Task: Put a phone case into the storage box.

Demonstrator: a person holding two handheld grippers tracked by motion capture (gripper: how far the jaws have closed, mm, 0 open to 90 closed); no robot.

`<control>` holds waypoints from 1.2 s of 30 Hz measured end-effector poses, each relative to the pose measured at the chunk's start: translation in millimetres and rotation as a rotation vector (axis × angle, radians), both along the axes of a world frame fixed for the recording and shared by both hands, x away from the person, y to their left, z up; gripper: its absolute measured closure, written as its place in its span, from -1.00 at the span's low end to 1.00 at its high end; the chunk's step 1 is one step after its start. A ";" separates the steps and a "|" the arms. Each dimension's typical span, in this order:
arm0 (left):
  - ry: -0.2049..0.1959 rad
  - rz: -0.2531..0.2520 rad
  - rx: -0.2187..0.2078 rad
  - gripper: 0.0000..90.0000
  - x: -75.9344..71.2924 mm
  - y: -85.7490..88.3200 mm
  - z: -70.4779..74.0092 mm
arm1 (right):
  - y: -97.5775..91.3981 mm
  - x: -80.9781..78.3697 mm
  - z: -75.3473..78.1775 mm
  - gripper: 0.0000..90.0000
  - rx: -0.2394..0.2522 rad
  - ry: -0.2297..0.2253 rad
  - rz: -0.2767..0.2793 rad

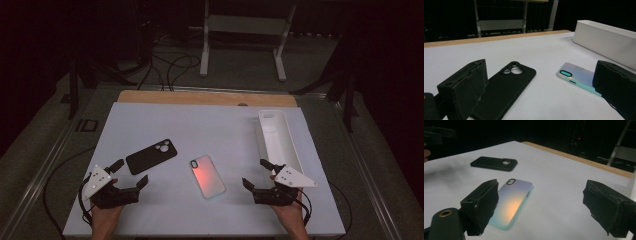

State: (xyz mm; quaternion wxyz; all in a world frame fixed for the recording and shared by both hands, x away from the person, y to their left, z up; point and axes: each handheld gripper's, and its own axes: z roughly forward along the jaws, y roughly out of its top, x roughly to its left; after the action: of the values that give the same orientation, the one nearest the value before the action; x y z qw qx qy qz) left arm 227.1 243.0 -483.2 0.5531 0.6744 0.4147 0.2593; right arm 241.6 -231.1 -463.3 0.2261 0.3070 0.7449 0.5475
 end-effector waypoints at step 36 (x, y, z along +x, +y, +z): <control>0.007 0.016 0.032 -0.99 -0.9 -4.9 -2.2 | 70.0 45.4 18.5 0.23 -0.085 0.174 0.124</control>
State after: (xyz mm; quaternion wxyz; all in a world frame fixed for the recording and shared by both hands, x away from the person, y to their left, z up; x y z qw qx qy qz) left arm 226.2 238.2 -485.4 0.5388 0.6807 0.4177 0.2681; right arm 287.0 -161.2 -444.8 0.1391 0.2970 0.8019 0.4994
